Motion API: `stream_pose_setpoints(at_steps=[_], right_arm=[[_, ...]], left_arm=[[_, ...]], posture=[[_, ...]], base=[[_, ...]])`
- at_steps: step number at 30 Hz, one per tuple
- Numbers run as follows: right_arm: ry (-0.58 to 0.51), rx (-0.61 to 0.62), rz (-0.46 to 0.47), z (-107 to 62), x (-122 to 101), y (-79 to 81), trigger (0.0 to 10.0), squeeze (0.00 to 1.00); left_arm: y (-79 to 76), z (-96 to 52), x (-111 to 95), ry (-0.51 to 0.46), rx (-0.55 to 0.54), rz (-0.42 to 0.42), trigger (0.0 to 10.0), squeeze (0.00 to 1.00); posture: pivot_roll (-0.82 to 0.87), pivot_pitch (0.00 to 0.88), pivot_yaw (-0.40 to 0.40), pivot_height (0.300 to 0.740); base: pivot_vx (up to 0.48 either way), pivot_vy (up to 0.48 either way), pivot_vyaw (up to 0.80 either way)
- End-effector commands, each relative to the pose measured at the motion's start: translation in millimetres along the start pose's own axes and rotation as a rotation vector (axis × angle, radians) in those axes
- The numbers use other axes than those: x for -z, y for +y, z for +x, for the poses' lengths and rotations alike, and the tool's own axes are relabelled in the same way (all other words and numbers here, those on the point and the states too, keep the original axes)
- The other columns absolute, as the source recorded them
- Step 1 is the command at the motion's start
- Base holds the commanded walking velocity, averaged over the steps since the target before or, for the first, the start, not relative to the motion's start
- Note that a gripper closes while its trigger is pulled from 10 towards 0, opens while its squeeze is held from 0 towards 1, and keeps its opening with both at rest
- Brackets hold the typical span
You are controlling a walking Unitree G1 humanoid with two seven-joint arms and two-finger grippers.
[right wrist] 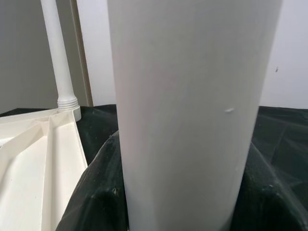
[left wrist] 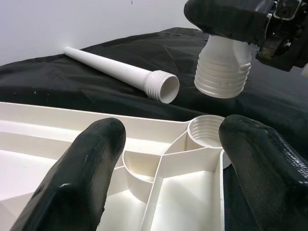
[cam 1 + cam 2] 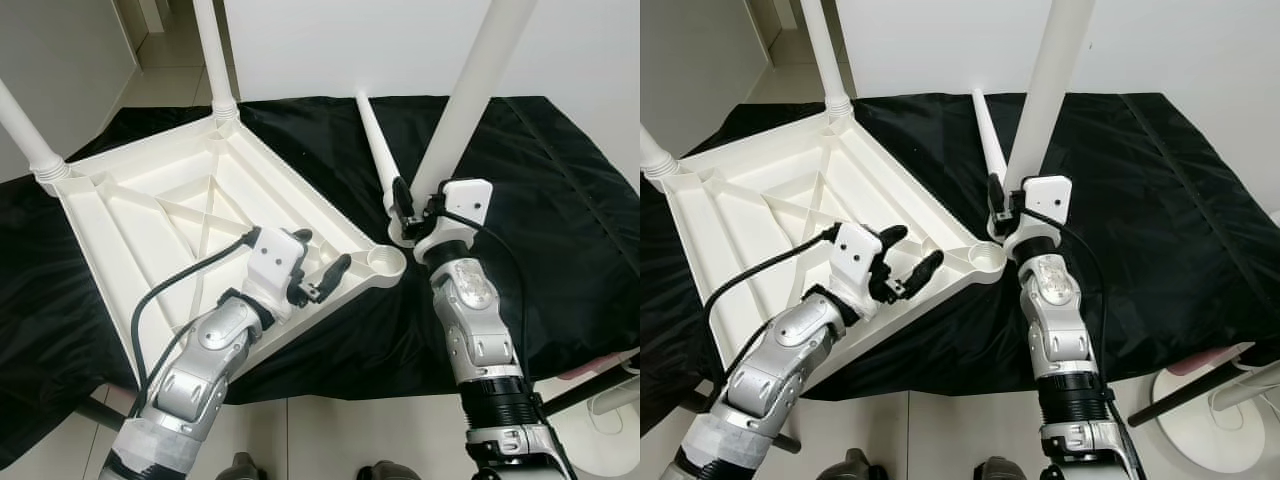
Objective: Building children table
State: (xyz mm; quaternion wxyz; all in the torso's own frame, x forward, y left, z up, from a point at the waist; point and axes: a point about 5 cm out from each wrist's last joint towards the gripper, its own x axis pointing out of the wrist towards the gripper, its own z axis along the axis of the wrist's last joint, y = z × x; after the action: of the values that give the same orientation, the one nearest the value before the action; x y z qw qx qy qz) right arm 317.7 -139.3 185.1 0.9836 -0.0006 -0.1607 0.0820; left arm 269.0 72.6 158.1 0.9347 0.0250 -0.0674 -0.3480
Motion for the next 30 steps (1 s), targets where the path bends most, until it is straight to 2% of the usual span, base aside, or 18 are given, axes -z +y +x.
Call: stream_pose_setpoints(at_steps=[1,3,4,6,14,24,30], right_arm=[[0.003,-0.032,0.009,-1.4,4,2.7,10.0,0.0],[0.003,-0.032,0.009,-1.4,4,2.7,10.0,0.0],[0.015,-0.125,0.007,-1.3,8,9.2,10.0,0.0],[0.018,-0.154,0.009,-1.6,9,11.5,10.0,0.0],[0.056,-0.21,0.014,-6.5,23,16.1,10.0,0.0],[0.115,-0.223,0.015,-6.9,41,11.7,10.0,0.0],[0.127,-0.223,0.013,-10.3,44,7.2,10.0,0.0]], left_arm=[[-1.6,-1.3,7,0.043,0.016,0.032,10.0,0.0],[-1.6,-1.3,7,0.043,0.016,0.032,10.0,0.0],[-9.9,-5.0,13,0.118,0.137,0.056,10.0,0.0],[-12.4,-6.7,14,0.139,0.17,0.06,10.0,0.0],[-16.2,-9.2,11,0.191,0.201,0.04,10.0,0.0],[-15.5,-3.5,-4,0.165,0.213,0.01,10.0,0.0],[-16.4,-1.9,-10,0.148,0.216,-0.009,10.0,0.0]], posture=[[-0.02,0.0,0.022,0.74],[-0.02,0.0,0.022,0.74],[-0.02,0.0,0.025,0.74],[-0.02,0.0,0.026,0.74],[-0.02,0.0,0.034,0.74],[-0.03,0.0,0.034,0.74],[-0.03,0.0,0.024,0.74]], base=[[0.0,0.0,0.0],[0.0,0.0,0.0],[0.0,0.0,0.0],[0.0,0.0,0.0],[0.0,0.0,0.0],[0.0,0.0,0.0],[0.0,0.0,0.0]])
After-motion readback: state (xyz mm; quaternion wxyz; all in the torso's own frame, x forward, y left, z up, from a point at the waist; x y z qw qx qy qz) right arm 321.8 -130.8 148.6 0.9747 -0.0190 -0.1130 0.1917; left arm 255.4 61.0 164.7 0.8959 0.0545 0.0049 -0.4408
